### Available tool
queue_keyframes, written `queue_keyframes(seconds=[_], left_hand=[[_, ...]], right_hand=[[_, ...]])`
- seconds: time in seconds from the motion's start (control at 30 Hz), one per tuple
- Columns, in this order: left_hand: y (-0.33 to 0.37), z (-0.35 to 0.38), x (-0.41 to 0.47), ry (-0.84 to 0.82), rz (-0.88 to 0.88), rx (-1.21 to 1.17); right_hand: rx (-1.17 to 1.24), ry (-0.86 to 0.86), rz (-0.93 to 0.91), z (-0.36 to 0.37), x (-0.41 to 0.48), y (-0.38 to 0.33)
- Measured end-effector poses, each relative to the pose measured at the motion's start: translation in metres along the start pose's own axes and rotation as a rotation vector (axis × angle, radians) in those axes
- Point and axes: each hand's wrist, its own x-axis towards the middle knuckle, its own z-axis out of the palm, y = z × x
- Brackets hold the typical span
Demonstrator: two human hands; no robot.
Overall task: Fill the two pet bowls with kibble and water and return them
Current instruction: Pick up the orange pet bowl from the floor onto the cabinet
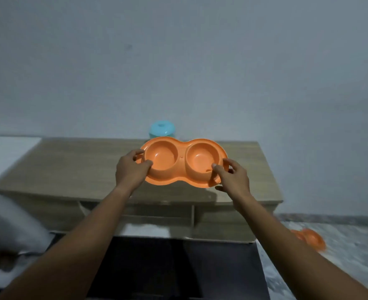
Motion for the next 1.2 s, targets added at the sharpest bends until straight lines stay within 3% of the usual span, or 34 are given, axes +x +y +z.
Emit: queue_keyframes(seconds=[0.27,0.47,0.83,1.2], left_hand=[[-0.161,-0.097,0.141,0.013,-0.173,0.046],[-0.233,-0.097,0.226,-0.035,-0.209,0.144],[-0.268,-0.092,0.234,-0.081,-0.140,0.128],[-0.237,-0.118,0.128,-0.098,-0.026,0.166]], right_hand=[[-0.208,-0.128,0.091,0.232,0.037,0.033],[-0.286,-0.053,0.185,0.326,0.073,0.060],[-0.422,0.071,0.116,0.353,0.072,0.085],[-0.310,-0.009,0.075,0.315,-0.056,0.084]])
